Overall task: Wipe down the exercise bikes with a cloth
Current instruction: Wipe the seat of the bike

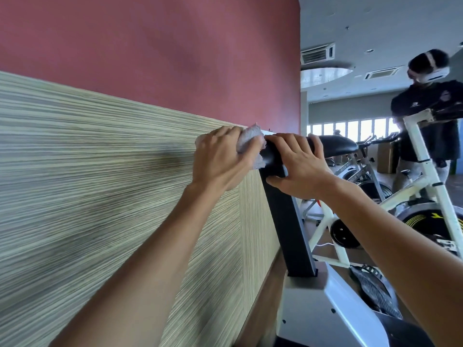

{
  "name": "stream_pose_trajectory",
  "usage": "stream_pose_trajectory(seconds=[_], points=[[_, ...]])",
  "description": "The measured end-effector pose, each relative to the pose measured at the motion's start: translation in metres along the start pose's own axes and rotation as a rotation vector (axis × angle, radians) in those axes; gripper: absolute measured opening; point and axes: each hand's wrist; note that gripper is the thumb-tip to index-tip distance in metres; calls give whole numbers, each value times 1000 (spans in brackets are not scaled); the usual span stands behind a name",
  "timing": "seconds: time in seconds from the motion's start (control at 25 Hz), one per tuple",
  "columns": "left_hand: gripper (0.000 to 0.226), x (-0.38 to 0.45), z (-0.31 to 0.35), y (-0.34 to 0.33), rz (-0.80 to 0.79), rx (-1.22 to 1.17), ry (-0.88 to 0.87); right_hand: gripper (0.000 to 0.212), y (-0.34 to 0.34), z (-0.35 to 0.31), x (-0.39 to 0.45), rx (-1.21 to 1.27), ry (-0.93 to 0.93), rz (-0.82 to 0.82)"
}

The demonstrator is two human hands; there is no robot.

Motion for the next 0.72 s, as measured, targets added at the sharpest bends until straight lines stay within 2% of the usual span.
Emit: stream_pose_trajectory(seconds=[0.08, 0.24, 0.36, 0.44, 0.56, 0.72], points=[[52, 12, -3, 10, -148, -71, 57, 79, 0, -3, 2, 65, -24, 37], [58, 51, -25, 12, -459, -224, 293, 65, 13, -13, 8, 237, -80, 131], [80, 77, -47, -6, -612, -166, 397, 42, 38, 1, 43, 308, -65, -31], [98, 91, -59, -16, -699, -146, 464, 28, 46, 9, 72, 258, -104, -119], [97, 104, -69, -31, -808, -81, 461, 47, 33, 9, 86, -36, -202, -272], [83, 128, -60, -47, -992, 3, 336, 65, 29, 7, 88, -139, -191, -368]])
Point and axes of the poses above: each hand's wrist, its own x-axis towards the middle knuckle, its own y-axis out of the back of the hand, z = x × y, and after that the axes turned 11 degrees about -y, right-handed
